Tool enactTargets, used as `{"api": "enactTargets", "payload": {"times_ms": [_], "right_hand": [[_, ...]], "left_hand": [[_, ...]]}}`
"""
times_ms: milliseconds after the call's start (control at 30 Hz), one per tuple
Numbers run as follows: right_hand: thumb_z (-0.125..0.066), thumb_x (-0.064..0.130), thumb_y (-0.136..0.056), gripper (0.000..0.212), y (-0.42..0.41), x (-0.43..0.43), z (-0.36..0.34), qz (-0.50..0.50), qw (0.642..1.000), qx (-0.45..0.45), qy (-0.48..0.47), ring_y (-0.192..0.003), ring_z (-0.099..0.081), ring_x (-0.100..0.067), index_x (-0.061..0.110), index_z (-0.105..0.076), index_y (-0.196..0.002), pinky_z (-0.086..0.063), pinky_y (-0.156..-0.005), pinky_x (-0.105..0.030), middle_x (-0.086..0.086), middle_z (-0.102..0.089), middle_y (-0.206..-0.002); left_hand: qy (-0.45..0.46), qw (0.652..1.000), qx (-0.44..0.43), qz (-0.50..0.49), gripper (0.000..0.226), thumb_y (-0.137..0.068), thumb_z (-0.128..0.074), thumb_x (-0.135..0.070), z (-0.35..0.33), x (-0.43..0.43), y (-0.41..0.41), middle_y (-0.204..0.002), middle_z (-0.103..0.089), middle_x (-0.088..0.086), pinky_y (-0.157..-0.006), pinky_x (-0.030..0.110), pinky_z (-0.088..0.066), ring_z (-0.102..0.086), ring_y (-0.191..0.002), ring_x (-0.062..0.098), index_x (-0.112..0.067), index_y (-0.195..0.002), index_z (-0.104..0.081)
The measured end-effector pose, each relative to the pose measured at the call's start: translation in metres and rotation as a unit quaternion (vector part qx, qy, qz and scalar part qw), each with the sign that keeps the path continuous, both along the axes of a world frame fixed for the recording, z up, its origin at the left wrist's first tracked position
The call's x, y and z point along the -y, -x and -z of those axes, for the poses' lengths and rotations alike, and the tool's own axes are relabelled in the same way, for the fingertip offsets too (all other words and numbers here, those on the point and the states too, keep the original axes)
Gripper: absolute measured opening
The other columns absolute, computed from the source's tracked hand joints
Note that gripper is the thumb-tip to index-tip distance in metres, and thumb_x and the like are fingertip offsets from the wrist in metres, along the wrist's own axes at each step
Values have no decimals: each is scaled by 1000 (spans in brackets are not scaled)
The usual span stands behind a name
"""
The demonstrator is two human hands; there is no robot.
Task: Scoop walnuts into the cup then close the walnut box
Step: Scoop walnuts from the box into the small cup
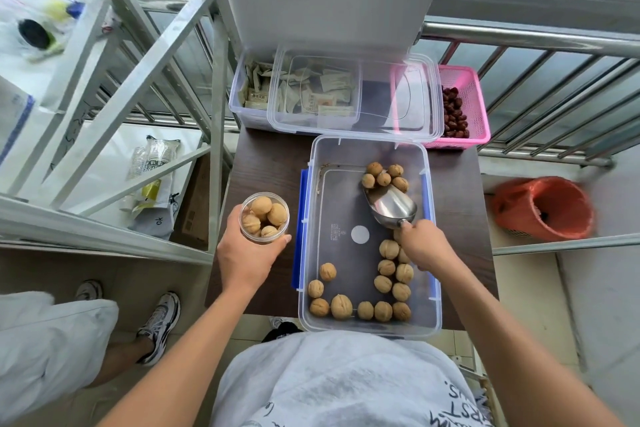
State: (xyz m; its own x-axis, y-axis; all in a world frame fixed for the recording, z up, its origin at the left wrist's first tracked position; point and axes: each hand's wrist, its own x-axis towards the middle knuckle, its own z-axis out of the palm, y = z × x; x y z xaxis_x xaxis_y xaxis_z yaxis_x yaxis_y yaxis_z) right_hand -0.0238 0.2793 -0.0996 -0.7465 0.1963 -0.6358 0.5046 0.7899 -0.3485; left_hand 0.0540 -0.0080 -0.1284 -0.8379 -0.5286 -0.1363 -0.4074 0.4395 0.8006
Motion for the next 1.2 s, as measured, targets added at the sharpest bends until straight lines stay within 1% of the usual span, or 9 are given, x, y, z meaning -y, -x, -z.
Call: {"api": "enactTargets", "payload": {"times_ms": [133,200,267,400,567,700,833,1033,1200], "right_hand": [[-30,35,-103,49,19,18,16,-1,1000,-9,-18,-101,-64,-45,-4,-59,-111,-55,-78,-43,-28,-65,-113],[-30,36,-104,52,27,28,22,1,1000,-5,-21,-111,-60,-44,-4,-59,-119,-52,-89,-45,-28,-63,-123],[-29,37,-104,54,32,34,28,2,1000,4,-14,-114,-59,-43,-5,-59,-120,-51,-95,-47,-27,-63,-123],[-27,40,-105,55,30,37,44,-25,1000,15,6,-116,-57,-40,-2,-60,-121,-47,-95,-44,-24,-65,-121],[-27,45,-103,55,22,39,57,-63,998,-3,2,-113,-58,-41,5,-58,-122,-47,-94,-45,-21,-64,-124],[-29,45,-103,52,28,50,59,-70,997,-13,16,-106,-60,-38,5,-60,-115,-42,-78,-38,-20,-66,-118],[-30,45,-102,51,31,61,63,-53,998,-5,44,-107,-60,-40,5,-61,-110,-46,-84,-41,-20,-66,-117],[-34,48,-96,45,17,64,68,0,996,-62,65,-78,-61,-29,16,-56,-75,-44,-65,-37,-9,-66,-86],[-37,51,-97,50,9,63,66,38,990,-88,102,-70,-53,-25,14,-50,-66,-41,-64,-41,-2,-57,-69]], "left_hand": [[7,1000,5,18,84,-57,-97,-36,4,3,2,-117,-66,-10,-91,26,-48,-61,-106,11,-28,-129,-55],[5,1000,6,25,83,-58,-97,-34,3,5,2,-116,-64,-11,-90,24,-46,-60,-107,10,-28,-129,-54],[0,1000,8,27,86,-58,-97,-35,4,6,3,-118,-64,-9,-91,25,-46,-60,-109,11,-28,-132,-53],[-4,1000,19,25,92,-57,-97,-39,7,11,1,-122,-64,-7,-97,32,-51,-61,-113,14,-28,-136,-51],[-9,1000,18,24,93,-56,-98,-35,8,13,-3,-123,-64,-8,-97,28,-48,-60,-113,13,-25,-136,-51],[-2,999,16,34,92,-57,-97,-37,10,14,-3,-124,-63,-8,-97,27,-48,-60,-113,10,-26,-135,-51],[-3,999,15,41,91,-57,-97,-36,9,14,-1,-124,-63,-9,-97,25,-47,-59,-114,10,-26,-135,-51],[-16,999,17,47,91,-59,-98,-32,10,10,0,-125,-61,-10,-88,0,-36,-58,-115,8,-24,-136,-50],[-27,998,14,58,89,-60,-97,-29,8,9,2,-123,-56,-14,-86,-2,-35,-54,-115,5,-32,-133,-45]]}}
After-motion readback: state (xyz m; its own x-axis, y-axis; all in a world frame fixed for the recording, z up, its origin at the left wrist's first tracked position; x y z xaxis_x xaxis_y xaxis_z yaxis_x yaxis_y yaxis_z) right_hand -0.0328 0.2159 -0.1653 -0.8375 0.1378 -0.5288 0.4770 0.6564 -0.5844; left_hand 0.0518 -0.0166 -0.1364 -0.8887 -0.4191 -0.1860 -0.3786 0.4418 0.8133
